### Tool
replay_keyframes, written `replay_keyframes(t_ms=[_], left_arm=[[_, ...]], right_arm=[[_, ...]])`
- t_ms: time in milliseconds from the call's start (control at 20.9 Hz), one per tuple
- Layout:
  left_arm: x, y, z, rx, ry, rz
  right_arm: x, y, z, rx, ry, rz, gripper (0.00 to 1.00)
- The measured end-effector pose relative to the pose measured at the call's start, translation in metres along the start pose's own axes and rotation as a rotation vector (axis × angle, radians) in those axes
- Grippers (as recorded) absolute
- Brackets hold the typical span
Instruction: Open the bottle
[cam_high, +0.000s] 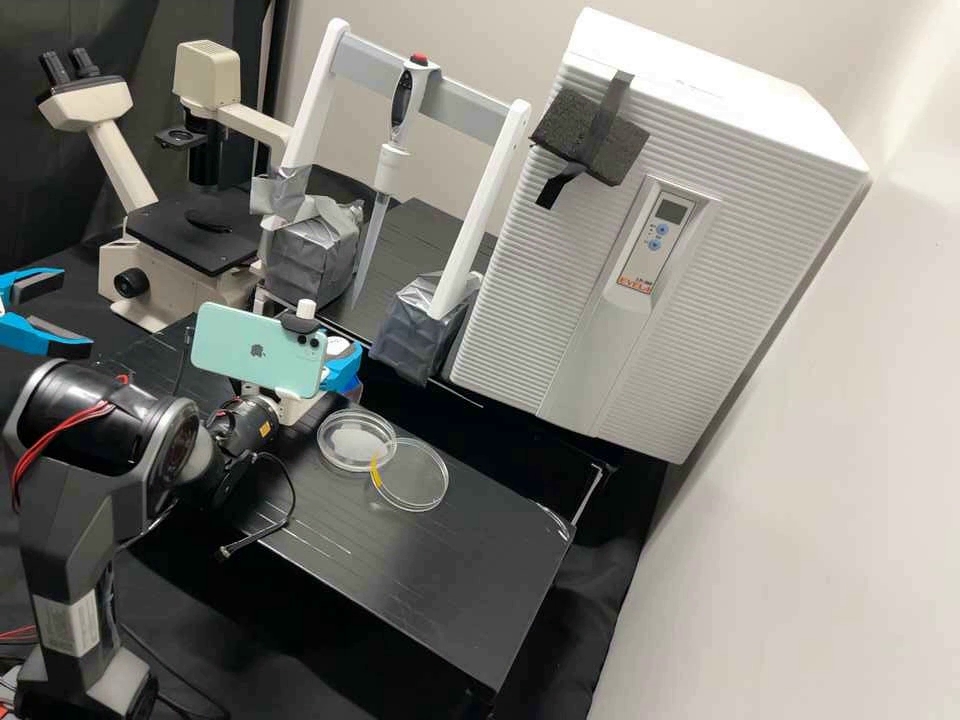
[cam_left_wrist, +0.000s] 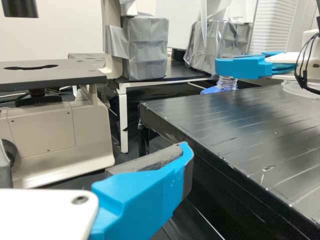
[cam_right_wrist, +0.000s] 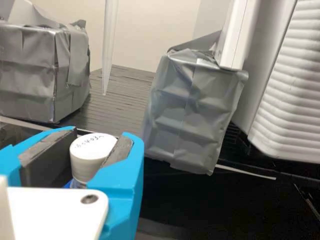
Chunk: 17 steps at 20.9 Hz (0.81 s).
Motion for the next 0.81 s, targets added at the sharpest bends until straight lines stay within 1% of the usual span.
replay_keyframes(t_ms=[191, 526, 622, 765, 813], left_arm=[[0.0000, 0.001, -0.001, -0.007, 0.015, 0.009], [0.0000, 0.001, -0.001, -0.007, 0.015, 0.009], [0.0000, 0.001, -0.001, -0.007, 0.015, 0.009], [0.0011, 0.002, -0.002, -0.003, 0.014, 0.014], [0.0011, 0.002, -0.002, -0.003, 0.014, 0.014]], right_arm=[[0.001, 0.000, -0.002, 0.001, 0.007, 0.003, 0.00], [0.002, 0.002, -0.004, 0.002, 0.012, 0.010, 0.00], [0.000, 0.007, -0.007, 0.002, 0.030, 0.024, 0.00], [-0.007, 0.021, -0.010, -0.006, 0.054, 0.065, 0.00], [-0.011, 0.026, -0.011, -0.001, 0.059, 0.082, 0.00]])
